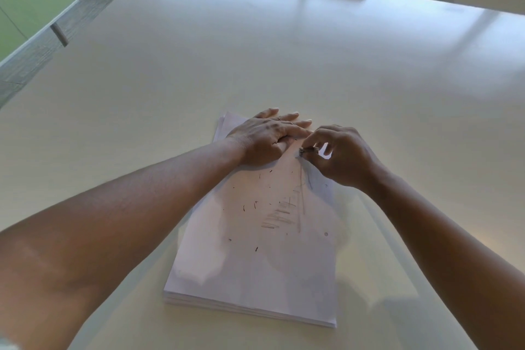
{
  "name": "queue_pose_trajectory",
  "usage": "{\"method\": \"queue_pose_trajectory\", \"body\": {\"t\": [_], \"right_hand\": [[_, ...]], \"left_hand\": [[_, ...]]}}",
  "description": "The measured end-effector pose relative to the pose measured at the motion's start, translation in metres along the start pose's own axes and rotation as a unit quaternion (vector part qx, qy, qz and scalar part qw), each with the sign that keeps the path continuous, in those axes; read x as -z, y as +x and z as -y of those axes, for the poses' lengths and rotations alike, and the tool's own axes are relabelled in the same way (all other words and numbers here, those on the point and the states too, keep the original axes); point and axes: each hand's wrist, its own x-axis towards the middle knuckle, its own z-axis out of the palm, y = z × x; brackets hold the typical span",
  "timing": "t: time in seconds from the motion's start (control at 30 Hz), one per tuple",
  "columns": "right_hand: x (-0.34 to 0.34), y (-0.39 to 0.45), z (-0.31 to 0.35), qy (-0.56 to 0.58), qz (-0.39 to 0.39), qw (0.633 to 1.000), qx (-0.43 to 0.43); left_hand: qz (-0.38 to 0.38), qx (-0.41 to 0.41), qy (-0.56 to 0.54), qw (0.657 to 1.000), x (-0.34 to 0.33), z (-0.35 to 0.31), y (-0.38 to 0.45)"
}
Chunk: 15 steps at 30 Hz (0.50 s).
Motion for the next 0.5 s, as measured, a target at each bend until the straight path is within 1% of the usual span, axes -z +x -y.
{"method": "queue_pose_trajectory", "body": {"t": [0.07,0.23,0.4,0.5], "right_hand": [[-0.001,-0.002,-0.004,-0.006,0.017,1.000,-0.005],[0.006,-0.002,-0.002,0.055,0.059,0.995,-0.061],[0.012,0.000,0.003,0.059,0.099,0.988,-0.106],[0.013,0.001,0.008,0.044,0.084,0.989,-0.113]], "left_hand": [[-0.005,0.000,-0.001,1.000,0.000,-0.002,0.000],[-0.008,0.005,-0.004,1.000,0.000,-0.001,0.000],[-0.012,0.005,-0.006,1.000,0.000,-0.002,-0.001],[-0.011,0.004,0.001,1.000,0.000,-0.004,-0.002]]}}
